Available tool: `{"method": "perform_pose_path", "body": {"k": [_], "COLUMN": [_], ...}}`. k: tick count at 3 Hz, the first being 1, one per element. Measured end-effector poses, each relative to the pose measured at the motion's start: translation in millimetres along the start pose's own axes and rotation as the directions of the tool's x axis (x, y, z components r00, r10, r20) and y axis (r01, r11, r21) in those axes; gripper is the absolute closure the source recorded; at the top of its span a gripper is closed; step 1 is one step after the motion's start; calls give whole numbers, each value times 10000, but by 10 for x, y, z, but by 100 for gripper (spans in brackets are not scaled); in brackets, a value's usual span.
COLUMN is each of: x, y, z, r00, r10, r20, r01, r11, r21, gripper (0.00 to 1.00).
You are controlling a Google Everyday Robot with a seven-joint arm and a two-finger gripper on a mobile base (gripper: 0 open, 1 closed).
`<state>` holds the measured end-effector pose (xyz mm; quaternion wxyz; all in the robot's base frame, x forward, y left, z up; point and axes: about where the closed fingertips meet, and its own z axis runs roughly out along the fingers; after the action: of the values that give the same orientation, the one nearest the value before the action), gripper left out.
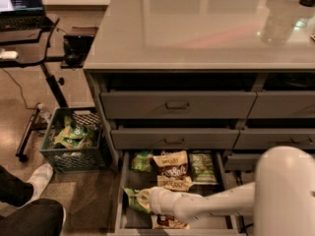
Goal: Pick green rice chip bag from bottom drawer and place on counter
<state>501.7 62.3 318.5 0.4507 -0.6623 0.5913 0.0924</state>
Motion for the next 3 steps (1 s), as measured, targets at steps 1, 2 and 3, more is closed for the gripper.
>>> {"method": "perform_pose_path", "body": {"k": [1,2,3], "x": [-176,-229,-197], "y": [150,328,305], "z": [-404,-854,-1210], "r00": [10000,9999,9995], "r10": [-89,127,309], "r20": [29,49,-91], "r01": [88,-131,-289], "r11": [9997,9952,9843], "r21": [220,967,1744], "gripper": [100,100,100]}}
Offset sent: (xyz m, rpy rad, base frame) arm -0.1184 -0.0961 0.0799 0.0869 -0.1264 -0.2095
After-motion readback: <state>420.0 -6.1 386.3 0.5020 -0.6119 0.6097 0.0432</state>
